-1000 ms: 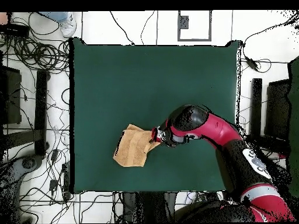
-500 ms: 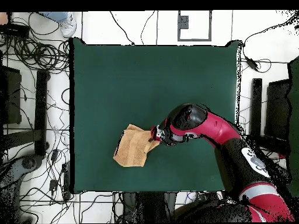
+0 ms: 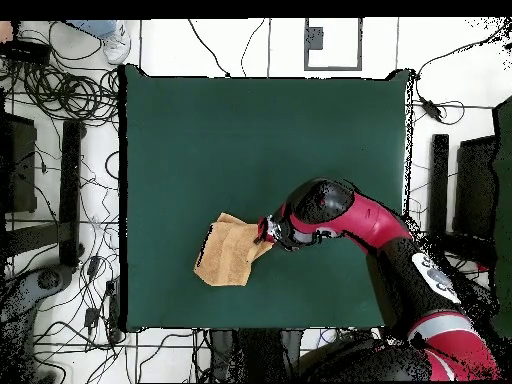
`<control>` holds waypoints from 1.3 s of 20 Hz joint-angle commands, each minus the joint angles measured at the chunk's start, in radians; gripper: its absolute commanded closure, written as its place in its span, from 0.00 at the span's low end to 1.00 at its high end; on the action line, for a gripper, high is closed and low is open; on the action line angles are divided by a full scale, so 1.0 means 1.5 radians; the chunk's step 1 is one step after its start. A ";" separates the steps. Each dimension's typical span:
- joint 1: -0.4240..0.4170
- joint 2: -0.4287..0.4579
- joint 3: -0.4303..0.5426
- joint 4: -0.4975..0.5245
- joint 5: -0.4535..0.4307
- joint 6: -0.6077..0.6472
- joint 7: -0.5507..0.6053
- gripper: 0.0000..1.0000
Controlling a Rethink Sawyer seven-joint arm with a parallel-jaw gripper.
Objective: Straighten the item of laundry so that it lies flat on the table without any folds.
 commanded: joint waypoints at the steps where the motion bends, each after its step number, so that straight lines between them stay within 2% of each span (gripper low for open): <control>1: 0.014 0.039 0.075 0.035 0.033 -0.034 0.022 0.00; 9: 0.011 0.035 0.074 0.033 0.033 -0.014 0.017 0.00; 15: 0.006 0.034 0.079 0.056 0.037 -0.040 0.018 0.00; 26: 0.010 0.015 0.109 0.134 0.098 -0.113 0.053 0.00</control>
